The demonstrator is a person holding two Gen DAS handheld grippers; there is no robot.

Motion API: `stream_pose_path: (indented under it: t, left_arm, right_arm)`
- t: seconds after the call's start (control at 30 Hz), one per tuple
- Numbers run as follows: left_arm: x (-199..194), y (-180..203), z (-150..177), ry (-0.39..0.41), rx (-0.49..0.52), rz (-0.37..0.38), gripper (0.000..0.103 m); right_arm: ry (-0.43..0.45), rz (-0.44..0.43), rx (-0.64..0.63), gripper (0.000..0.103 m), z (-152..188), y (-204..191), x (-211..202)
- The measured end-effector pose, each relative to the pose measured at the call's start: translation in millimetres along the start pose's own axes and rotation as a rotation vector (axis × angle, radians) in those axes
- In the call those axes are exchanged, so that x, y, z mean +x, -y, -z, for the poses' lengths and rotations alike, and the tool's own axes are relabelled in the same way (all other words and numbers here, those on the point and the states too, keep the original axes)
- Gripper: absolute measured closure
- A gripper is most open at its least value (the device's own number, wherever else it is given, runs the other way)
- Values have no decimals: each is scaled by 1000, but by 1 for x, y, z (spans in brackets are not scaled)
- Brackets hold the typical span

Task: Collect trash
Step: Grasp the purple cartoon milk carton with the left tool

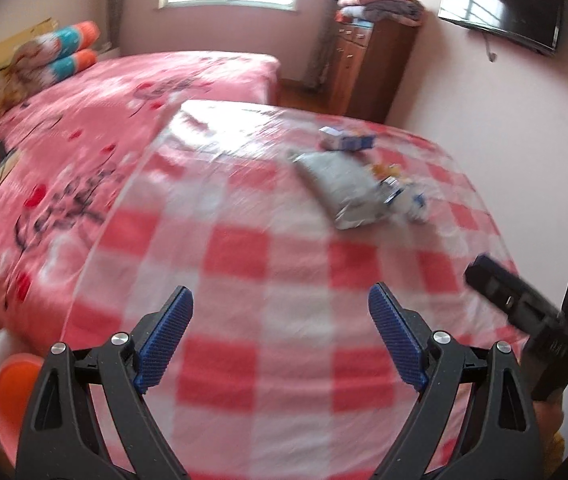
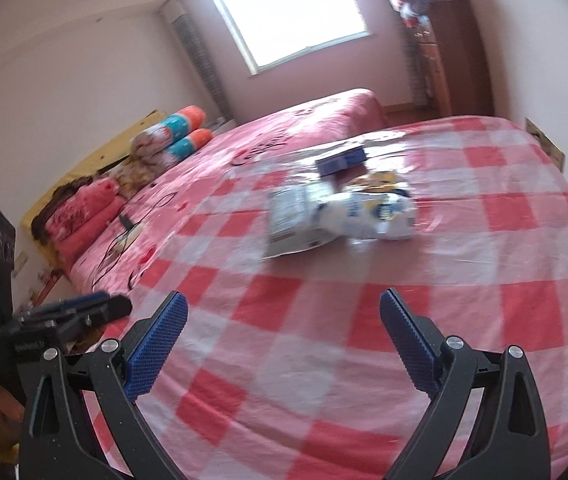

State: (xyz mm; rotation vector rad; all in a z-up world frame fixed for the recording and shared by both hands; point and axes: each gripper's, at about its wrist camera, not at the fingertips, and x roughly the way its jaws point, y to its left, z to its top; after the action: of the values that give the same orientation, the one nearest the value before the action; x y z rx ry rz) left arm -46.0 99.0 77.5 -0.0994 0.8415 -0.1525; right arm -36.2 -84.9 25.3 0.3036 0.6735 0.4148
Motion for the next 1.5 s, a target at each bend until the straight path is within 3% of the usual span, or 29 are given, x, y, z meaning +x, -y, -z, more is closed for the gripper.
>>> stream_pose_path:
  t: [0.17, 0.4, 0.57, 0.77, 1.0, 1.13, 1.37, 1.5]
  left_arm:
    - [27, 35, -46, 27, 50, 40, 13]
    - [87, 60, -110, 32, -7, -7, 13]
    - [146, 65, -156, -16, -51, -54, 13]
    - [208, 59, -188, -77, -127, -96, 13]
    - [252, 58, -205, -155, -153, -147, 14]
    - [266, 65, -208, -189, -115, -170, 17]
    - [260, 69, -198, -176, -111, -89, 37]
    - [253, 77, -185, -193, -80, -22, 40]
  right_arm:
    - [19, 54, 44, 7, -7, 26, -5]
    - [36, 71, 130, 7, -9, 62, -16]
    - [20, 77, 176, 7, -10, 78, -17]
    - [22, 91, 200, 7, -11, 90, -18]
    - [2, 102, 196, 7, -9, 92, -14]
    - [10, 103, 194, 7, -9, 92, -16]
    - [12, 104, 205, 7, -9, 95, -18]
    - [15, 104, 206, 7, -9, 95, -20]
